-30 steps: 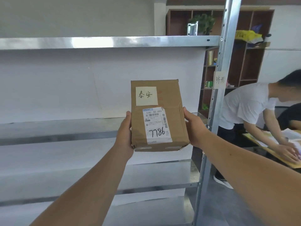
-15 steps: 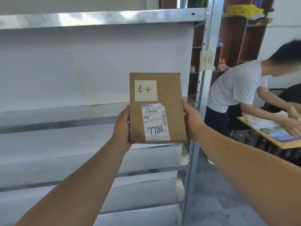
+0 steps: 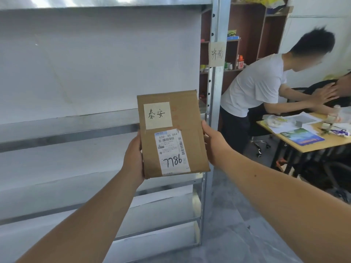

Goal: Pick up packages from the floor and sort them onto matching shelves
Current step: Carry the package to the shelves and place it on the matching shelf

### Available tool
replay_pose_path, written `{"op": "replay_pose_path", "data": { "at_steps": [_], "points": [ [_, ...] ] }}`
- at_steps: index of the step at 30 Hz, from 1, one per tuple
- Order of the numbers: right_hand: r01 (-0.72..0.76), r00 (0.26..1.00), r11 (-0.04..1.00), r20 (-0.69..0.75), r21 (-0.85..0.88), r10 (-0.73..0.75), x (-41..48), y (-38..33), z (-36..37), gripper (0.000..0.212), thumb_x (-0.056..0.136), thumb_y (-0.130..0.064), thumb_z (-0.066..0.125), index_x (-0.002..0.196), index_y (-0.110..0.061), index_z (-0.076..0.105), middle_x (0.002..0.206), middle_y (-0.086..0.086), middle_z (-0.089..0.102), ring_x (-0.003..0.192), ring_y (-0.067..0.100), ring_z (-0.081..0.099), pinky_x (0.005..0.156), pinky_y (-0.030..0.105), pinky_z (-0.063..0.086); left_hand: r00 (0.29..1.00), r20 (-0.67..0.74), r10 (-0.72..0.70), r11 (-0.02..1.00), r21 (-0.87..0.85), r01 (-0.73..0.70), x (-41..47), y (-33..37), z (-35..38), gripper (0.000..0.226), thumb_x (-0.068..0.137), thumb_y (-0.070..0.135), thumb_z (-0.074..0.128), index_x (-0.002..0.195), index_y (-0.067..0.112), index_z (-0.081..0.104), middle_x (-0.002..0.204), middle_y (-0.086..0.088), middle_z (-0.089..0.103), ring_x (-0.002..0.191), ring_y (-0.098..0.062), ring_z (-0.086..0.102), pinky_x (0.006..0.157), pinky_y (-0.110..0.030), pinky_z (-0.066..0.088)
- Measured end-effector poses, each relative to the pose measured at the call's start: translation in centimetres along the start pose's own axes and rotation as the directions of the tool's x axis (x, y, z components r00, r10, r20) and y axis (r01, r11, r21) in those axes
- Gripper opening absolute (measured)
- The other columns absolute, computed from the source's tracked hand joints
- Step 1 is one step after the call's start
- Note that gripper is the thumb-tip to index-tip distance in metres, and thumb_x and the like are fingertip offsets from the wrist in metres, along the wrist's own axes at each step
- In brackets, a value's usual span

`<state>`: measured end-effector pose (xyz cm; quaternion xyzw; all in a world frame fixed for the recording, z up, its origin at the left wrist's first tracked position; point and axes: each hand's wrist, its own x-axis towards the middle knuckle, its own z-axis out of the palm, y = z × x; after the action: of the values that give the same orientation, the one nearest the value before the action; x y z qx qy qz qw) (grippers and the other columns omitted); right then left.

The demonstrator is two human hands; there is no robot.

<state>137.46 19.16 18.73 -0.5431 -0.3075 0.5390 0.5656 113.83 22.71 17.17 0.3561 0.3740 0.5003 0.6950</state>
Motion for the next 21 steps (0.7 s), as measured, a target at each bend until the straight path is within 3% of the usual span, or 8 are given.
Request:
{"op": "replay_pose_path", "data": {
  "at_steps": [2,4,7,9,14,18,21],
  "points": [
    [-0.033,0.999,0.999,0.0,0.019,0.033,-0.2,1.7,-0.5,0.06,0.1,-0.074,0.052,0.133,-0.028,0.073,0.14,0.001,0.074,0.13,0.031,0.069,0.108,0.051,0.053,1.0,-0.013,-0.015,1.0,0.014,0.015,-0.4,-1.2,-0.4,0.052,0.094,0.066,0.059,0.128,0.032,0.078,0.13,-0.007,0.079,0.115,-0.039,0.076,0.105,-0.067,0.054],
    [-0.058,0.998,0.997,0.0,0.045,0.058,0.0,3.3,-0.9,0.067,0.096,-0.076,0.057,0.139,-0.028,0.071,0.143,0.001,0.074,0.132,0.033,0.069,0.115,0.054,0.051,0.999,-0.043,-0.024,0.999,0.033,0.025,-0.6,-2.2,-0.8,0.053,0.092,0.067,0.059,0.126,0.032,0.078,0.128,-0.007,0.079,0.115,-0.039,0.076,0.105,-0.067,0.054],
    [-0.089,0.996,0.995,0.02,0.054,0.088,-0.2,5.3,-1.5,0.092,0.074,-0.082,0.067,0.148,-0.028,0.066,0.15,0.003,0.07,0.138,0.037,0.066,0.122,0.061,0.046,0.995,-0.069,-0.065,0.997,0.043,0.068,-1.0,-3.6,-1.5,0.056,0.088,0.069,0.061,0.128,0.033,0.077,0.13,-0.007,0.078,0.117,-0.041,0.075,0.104,-0.071,0.052],
    [-0.108,0.994,0.993,0.032,0.046,0.107,-0.3,6.4,-1.9,0.096,0.069,-0.082,0.068,0.148,-0.028,0.066,0.15,0.004,0.07,0.139,0.038,0.065,0.122,0.062,0.045,0.992,-0.094,-0.08,0.996,0.04,0.084,-1.4,-4.7,-2.1,0.055,0.09,0.068,0.059,0.129,0.033,0.076,0.13,-0.006,0.078,0.116,-0.04,0.076,0.103,-0.072,0.053],
    [-0.165,0.986,0.986,0.033,0.009,0.165,-0.4,9.5,-3.1,0.089,0.071,-0.082,0.067,0.144,-0.031,0.068,0.148,0.003,0.071,0.138,0.038,0.065,0.122,0.064,0.043,0.981,-0.138,-0.14,0.986,0.07,0.151,-2.7,-7.4,-3.2,0.054,0.089,0.069,0.057,0.125,0.035,0.078,0.128,-0.005,0.079,0.115,-0.04,0.076,0.103,-0.072,0.052],
    [-0.244,0.969,0.967,0.052,0.069,0.241,-0.4,11.3,-3.3,0.061,0.092,-0.076,0.063,0.12,-0.026,0.083,0.137,0.012,0.077,0.143,0.05,0.058,0.127,0.066,0.037,0.97,-0.178,-0.166,0.979,0.084,0.183,-3.4,-8.9,-3.8,0.051,0.094,0.066,0.053,0.121,0.033,0.08,0.125,-0.006,0.08,0.114,-0.04,0.077,0.104,-0.07,0.053],
    [-0.276,0.96,0.958,0.071,0.08,0.27,-0.3,12.4,-3.2,0.058,0.096,-0.073,0.061,0.115,-0.024,0.083,0.14,0.013,0.075,0.144,0.048,0.057,0.129,0.064,0.034,0.96,-0.197,-0.201,0.973,0.073,0.218,-3.6,-9.8,-4.3,0.05,0.102,0.063,0.046,0.12,0.033,0.081,0.122,-0.006,0.081,0.111,-0.039,0.078,0.103,-0.07,0.054]
  ]
}}
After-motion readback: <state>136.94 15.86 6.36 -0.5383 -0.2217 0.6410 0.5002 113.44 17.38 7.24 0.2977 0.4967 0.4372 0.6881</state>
